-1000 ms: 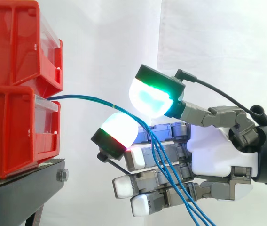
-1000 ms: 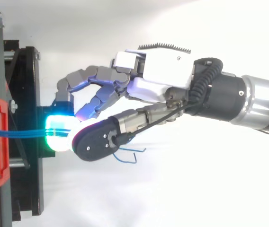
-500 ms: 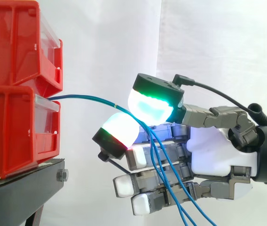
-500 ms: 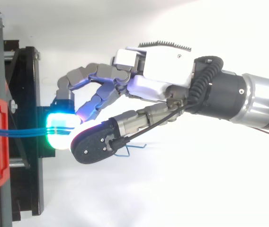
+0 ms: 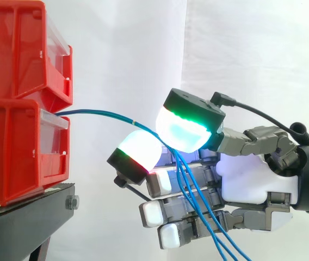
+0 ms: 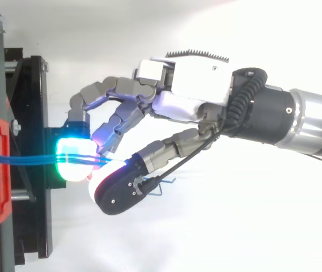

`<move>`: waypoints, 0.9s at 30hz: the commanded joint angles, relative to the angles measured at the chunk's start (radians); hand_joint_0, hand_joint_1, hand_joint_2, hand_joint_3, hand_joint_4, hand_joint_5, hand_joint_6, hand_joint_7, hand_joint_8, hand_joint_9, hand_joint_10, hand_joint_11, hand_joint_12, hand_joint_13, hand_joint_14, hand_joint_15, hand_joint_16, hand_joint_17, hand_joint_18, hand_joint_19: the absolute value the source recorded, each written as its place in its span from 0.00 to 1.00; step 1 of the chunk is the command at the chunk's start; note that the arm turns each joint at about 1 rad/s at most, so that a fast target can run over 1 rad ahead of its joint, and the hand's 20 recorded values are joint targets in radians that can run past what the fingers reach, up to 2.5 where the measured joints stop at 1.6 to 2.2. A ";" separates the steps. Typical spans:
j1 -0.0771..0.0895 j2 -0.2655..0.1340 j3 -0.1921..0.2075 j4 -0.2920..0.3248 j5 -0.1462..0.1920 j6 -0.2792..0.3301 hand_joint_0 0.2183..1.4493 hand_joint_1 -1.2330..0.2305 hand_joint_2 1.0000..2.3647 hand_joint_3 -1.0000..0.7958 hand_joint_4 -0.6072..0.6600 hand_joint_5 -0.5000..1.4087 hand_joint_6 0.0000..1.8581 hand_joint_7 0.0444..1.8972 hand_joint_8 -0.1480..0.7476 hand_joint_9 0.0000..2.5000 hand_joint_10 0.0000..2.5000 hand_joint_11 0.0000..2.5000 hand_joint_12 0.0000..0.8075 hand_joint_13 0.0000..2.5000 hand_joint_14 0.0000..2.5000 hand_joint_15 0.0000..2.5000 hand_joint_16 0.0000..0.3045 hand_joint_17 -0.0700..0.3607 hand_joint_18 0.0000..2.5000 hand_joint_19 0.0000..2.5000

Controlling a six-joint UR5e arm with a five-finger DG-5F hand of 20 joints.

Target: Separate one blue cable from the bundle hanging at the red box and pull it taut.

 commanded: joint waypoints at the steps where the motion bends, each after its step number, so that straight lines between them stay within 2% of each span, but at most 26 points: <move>1: 0.000 0.000 0.000 0.000 -0.001 0.000 0.29 0.33 0.00 0.28 0.63 0.17 0.45 0.54 0.52 0.38 0.01 0.36 0.46 0.37 0.01 0.25 0.14 0.38 0.33 0.23; 2: 0.000 0.000 0.000 0.000 -0.001 0.000 0.29 0.34 0.00 0.28 0.62 0.17 0.45 0.54 0.52 0.38 0.01 0.36 0.47 0.37 0.01 0.25 0.14 0.38 0.33 0.23; 4: 0.000 0.000 0.000 0.000 -0.001 0.000 0.28 0.52 0.00 0.28 0.61 0.18 0.43 0.56 0.52 0.39 0.01 0.35 0.47 0.38 0.01 0.25 0.13 0.38 0.33 0.24; 8: 0.002 0.000 0.000 0.000 0.001 0.000 0.31 0.57 0.00 0.28 0.59 0.18 0.42 0.58 0.52 0.40 0.01 0.36 0.47 0.39 0.01 0.26 0.13 0.37 0.33 0.24; 10: 0.002 0.000 0.000 0.002 0.001 0.000 0.33 0.53 0.00 0.28 0.60 0.17 0.44 0.58 0.52 0.40 0.01 0.36 0.48 0.39 0.01 0.26 0.13 0.38 0.33 0.24; 13: 0.002 0.000 0.000 0.002 0.001 0.000 0.32 0.44 0.01 0.36 0.60 0.17 0.45 0.57 0.52 0.39 0.01 0.36 0.48 0.39 0.01 0.26 0.14 0.38 0.33 0.24; 16: 0.003 0.001 0.000 0.002 0.001 0.000 0.33 0.38 0.01 0.39 0.60 0.16 0.45 0.55 0.52 0.38 0.01 0.37 0.48 0.39 0.01 0.27 0.14 0.38 0.33 0.24; 22: 0.003 0.000 0.000 0.002 0.001 0.000 0.35 0.33 0.01 0.40 0.57 0.16 0.46 0.54 0.52 0.37 0.01 0.38 0.49 0.40 0.01 0.27 0.13 0.38 0.34 0.24; 27: 0.005 0.000 0.000 0.002 0.002 -0.002 0.41 0.26 0.01 0.38 0.54 0.15 0.47 0.54 0.52 0.37 0.01 0.38 0.48 0.41 0.01 0.27 0.13 0.37 0.35 0.23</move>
